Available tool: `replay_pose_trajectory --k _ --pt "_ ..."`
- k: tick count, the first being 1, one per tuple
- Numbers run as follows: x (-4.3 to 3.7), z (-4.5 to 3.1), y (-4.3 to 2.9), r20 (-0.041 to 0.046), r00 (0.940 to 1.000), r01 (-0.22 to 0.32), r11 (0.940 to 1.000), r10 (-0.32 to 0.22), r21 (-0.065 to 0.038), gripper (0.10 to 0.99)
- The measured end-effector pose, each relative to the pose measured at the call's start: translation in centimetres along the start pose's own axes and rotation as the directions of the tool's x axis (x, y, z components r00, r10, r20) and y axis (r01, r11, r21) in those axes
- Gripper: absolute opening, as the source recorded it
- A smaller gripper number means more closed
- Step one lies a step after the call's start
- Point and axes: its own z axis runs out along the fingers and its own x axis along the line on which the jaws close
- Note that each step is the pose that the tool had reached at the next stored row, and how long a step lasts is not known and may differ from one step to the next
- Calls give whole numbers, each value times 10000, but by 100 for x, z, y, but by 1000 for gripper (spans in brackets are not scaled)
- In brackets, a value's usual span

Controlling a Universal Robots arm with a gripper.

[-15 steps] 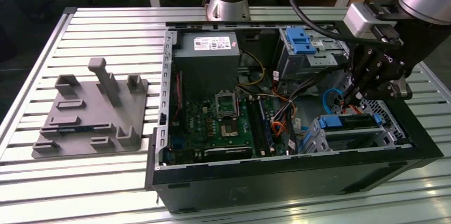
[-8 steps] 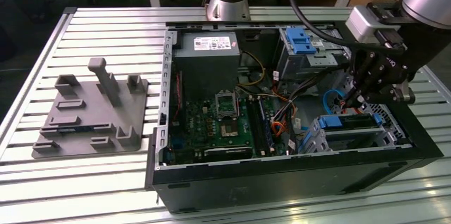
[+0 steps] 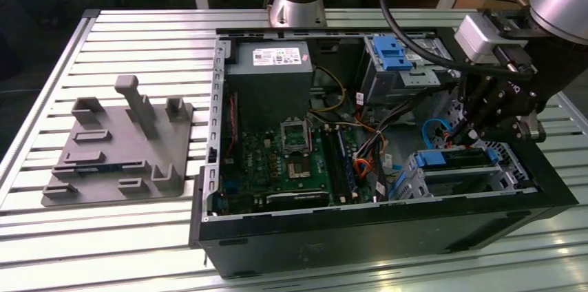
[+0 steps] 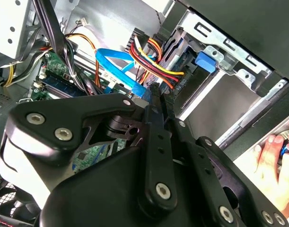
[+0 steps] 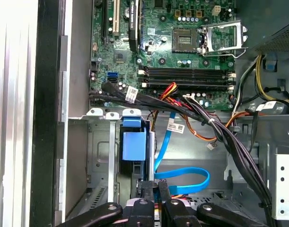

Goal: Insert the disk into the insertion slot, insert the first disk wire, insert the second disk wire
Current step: 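Insert the second disk wire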

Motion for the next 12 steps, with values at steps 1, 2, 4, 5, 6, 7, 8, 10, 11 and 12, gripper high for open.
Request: replay_pose_trajectory --k 1,2,4,5,6,7,8,10,11,12 --pt "0 1 0 1 10000 0 10000 0 0 161" --pt "0 0 0 0 10000 0 10000 0 0 161" --pt "0 1 0 2 10000 0 10000 0 0 161" --pt "0 2 0 7 10000 0 10000 0 0 161" --pt "0 3 0 14 10000 1 10000 -1 0 161" --pt "0 4 0 15 10000 1 10000 -1 0 161" --pt "1 3 0 14 10000 1 10000 -1 0 161" --pt "5 4 0 15 10000 1 10000 -1 0 161" --pt "8 5 0 14 10000 1 10000 -1 0 161" --pt "13 5 0 13 10000 0 10000 0 0 161"
